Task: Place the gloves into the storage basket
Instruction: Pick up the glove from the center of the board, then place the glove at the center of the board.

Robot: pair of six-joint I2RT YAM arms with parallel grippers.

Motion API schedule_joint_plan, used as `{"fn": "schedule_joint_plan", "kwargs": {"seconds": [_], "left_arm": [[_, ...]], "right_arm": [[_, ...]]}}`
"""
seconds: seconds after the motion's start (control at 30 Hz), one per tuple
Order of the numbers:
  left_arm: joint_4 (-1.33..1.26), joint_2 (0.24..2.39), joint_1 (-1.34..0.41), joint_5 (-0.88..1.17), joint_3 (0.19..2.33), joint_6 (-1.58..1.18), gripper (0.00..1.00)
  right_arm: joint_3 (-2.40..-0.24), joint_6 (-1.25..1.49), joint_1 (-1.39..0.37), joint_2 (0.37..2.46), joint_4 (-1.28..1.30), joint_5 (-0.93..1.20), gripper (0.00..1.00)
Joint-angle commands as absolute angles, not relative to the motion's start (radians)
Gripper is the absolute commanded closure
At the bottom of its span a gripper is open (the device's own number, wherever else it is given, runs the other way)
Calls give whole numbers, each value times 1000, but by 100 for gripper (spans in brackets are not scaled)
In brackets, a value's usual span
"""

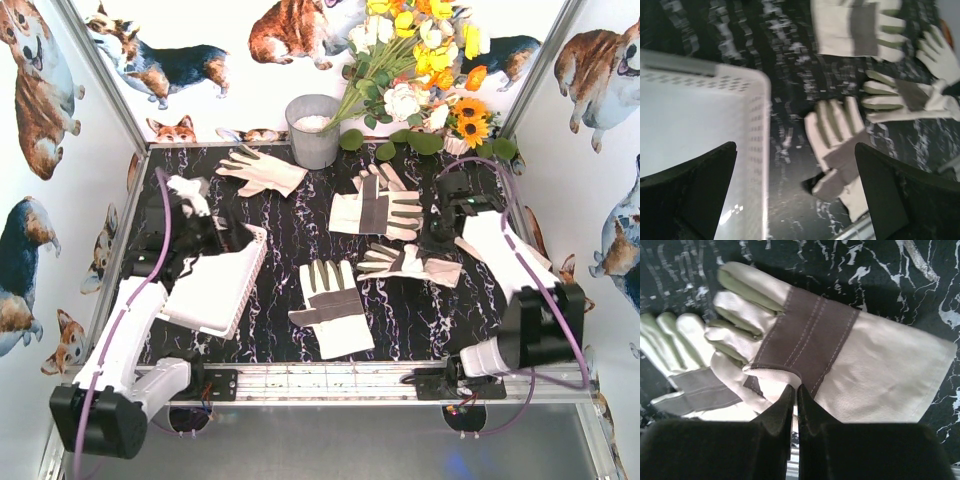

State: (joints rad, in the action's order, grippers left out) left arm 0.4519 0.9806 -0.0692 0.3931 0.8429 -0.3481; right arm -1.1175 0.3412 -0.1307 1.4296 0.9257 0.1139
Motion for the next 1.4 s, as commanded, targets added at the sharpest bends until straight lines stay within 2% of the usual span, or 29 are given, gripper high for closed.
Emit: {"fn": "schedule_joint_plan", "kwargs": {"seconds": [0.0, 0.17, 0.37, 0.53, 0.83, 1.23, 1.37], "left_arm": [[393, 977, -216, 416, 942, -400, 3], [299, 992, -350, 405, 993, -436, 3], [135, 988, -495, 396, 955, -501, 3], [111, 1030, -667, 302, 975, -458, 4], [64, 1136, -822, 250, 1018, -406, 3], [28, 1265, -906, 247, 1074, -365, 3], [54, 1277, -910, 250, 1078, -359, 7]], "right_arm": [[-1174, 361, -132, 1321, 960, 225, 100], [-1222, 392, -132, 1247, 974, 332, 100], [-1253, 483, -132, 1198, 946, 495, 100], [-1255, 575, -132, 1177, 877, 651, 100], [-1259, 655, -143, 1155, 804, 844, 100], [-1257, 692, -197, 1146, 777, 851, 100], [-1247, 702, -198, 1140, 775, 817, 100]]}}
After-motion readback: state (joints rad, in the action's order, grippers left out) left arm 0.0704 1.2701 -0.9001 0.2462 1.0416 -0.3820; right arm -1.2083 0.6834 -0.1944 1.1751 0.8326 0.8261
